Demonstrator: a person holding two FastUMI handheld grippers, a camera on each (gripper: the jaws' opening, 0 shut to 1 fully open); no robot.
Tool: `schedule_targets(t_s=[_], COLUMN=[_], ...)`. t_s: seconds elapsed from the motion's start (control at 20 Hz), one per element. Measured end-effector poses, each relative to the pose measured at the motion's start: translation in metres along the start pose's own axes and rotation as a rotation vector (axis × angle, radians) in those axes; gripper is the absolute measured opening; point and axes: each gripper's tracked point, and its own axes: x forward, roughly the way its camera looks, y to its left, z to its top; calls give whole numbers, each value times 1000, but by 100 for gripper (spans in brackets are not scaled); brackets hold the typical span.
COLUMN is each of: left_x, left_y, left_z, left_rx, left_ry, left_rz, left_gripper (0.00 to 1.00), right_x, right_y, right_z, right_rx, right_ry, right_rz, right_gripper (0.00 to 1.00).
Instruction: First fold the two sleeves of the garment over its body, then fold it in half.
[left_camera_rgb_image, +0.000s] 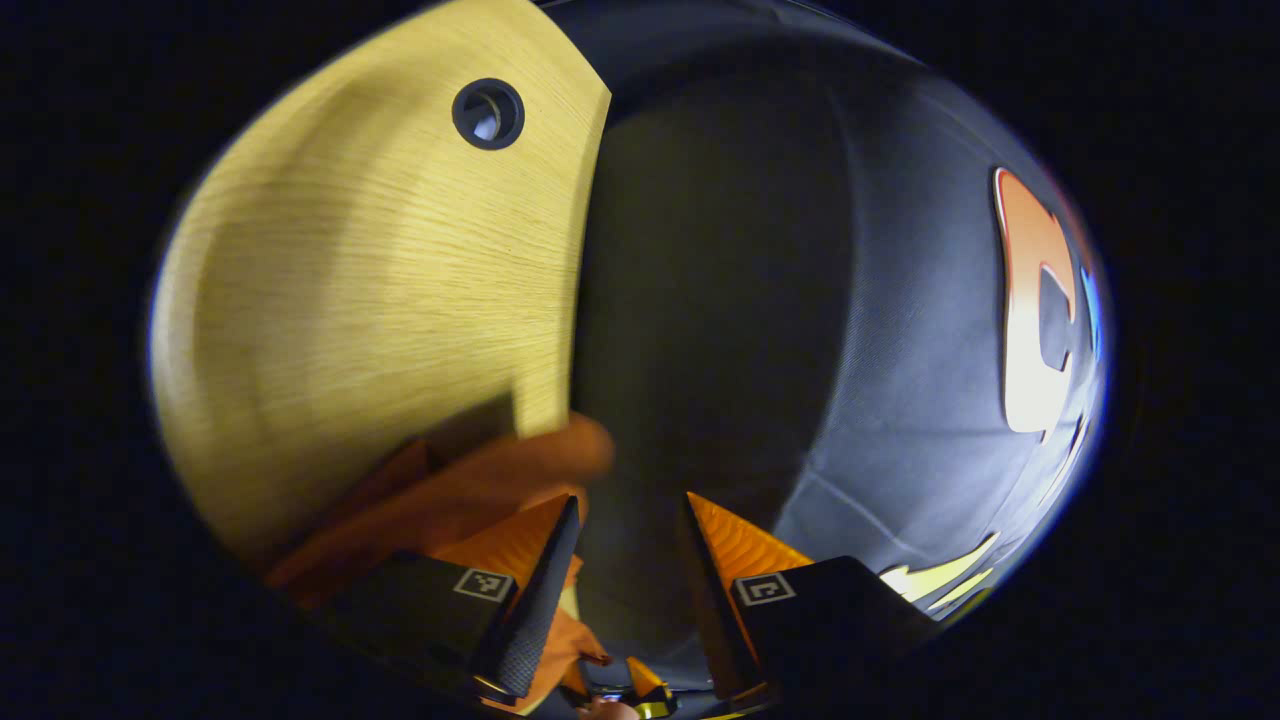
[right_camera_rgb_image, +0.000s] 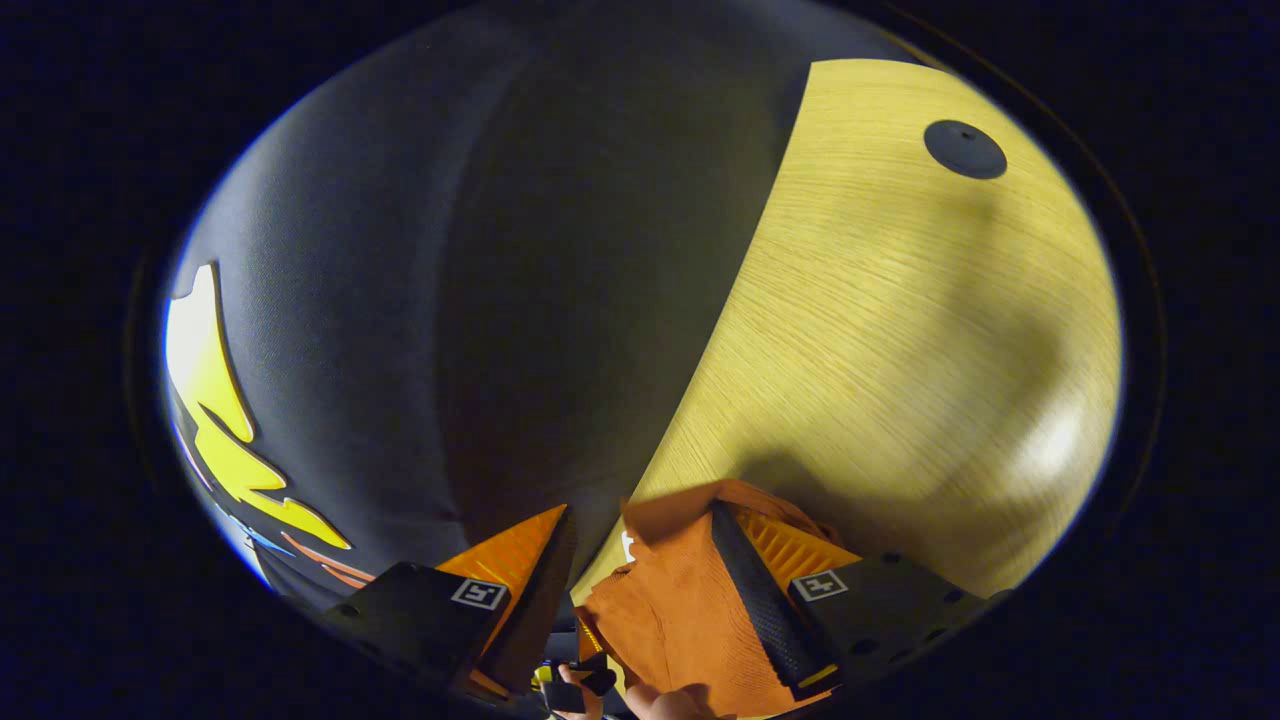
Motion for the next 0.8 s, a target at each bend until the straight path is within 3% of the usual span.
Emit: schedule_targets(t_s=[0.1,0.15,0.2,0.25,0.35,0.55,0.65,0.7,0.8], left_x=[0,-4,-10,-18,-36,-108,-146,-165,-198], left_y=[3,2,-4,-14,-36,-117,-163,-184,-210], left_z=[0,0,2,3,1,-3,-12,-22,-44], left_rx=[75,106,136,176,314,800,1039,1143,1252], left_ry=[-4,-2,-14,-13,-12,-78,-148,-172,-214], left_rz=[40,58,66,76,106,107,100,90,53], left_gripper=[77,96,96,96,96,97,97,97,99], right_x=[-4,-9,-18,-29,-51,-129,-172,-197,-242], right_y=[2,9,13,17,37,106,142,159,193], right_z=[9,14,18,22,29,20,17,14,1], right_rx=[-8,-21,-59,-124,-248,-654,-841,-914,-1053], right_ry=[-30,-40,-44,-57,-93,-209,-323,-376,-478], right_rz=[-21,-25,-35,-55,-72,-110,-145,-163,-194], right_gripper=[91,95,89,94,95,95,92,96,97])
